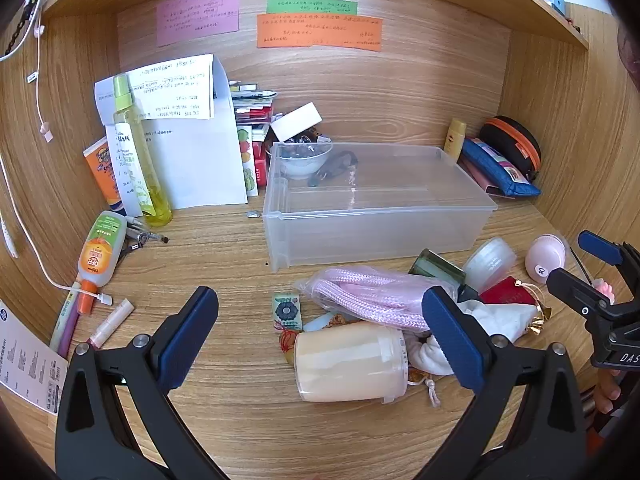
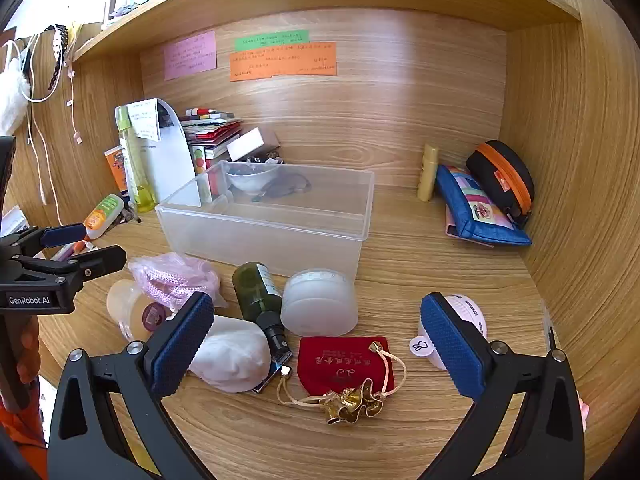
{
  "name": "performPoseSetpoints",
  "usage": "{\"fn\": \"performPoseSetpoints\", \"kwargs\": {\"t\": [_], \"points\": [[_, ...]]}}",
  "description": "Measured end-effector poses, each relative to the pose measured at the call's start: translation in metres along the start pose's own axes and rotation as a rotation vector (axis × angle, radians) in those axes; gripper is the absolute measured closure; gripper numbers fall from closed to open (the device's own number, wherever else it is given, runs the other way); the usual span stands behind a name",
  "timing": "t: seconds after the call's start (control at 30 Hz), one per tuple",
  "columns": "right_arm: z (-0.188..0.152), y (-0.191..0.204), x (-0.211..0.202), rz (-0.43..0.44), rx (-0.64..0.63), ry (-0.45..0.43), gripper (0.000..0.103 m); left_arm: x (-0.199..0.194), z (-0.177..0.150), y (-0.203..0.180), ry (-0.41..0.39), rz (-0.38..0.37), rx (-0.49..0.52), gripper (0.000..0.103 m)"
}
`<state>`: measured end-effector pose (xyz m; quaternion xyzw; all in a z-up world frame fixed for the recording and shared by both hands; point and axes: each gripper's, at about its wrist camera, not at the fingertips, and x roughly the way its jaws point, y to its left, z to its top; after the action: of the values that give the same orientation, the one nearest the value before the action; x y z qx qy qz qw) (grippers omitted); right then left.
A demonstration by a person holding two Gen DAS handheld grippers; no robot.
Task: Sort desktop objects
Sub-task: 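Grasp the beige jar with the left tool while the right tool grasps the pink round container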
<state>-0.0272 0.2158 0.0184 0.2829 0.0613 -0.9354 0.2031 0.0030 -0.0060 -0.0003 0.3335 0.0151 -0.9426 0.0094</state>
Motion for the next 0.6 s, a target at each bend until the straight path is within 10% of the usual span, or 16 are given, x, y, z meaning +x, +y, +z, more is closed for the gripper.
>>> {"fn": "performPoseSetpoints", "kwargs": {"t": [0.6], "points": [[-0.005,-0.03,-0.008,-0.056,0.039,-0.023,0.0,0.003,-0.006,0.001,0.013,-0.015,0.001,0.0]]}}
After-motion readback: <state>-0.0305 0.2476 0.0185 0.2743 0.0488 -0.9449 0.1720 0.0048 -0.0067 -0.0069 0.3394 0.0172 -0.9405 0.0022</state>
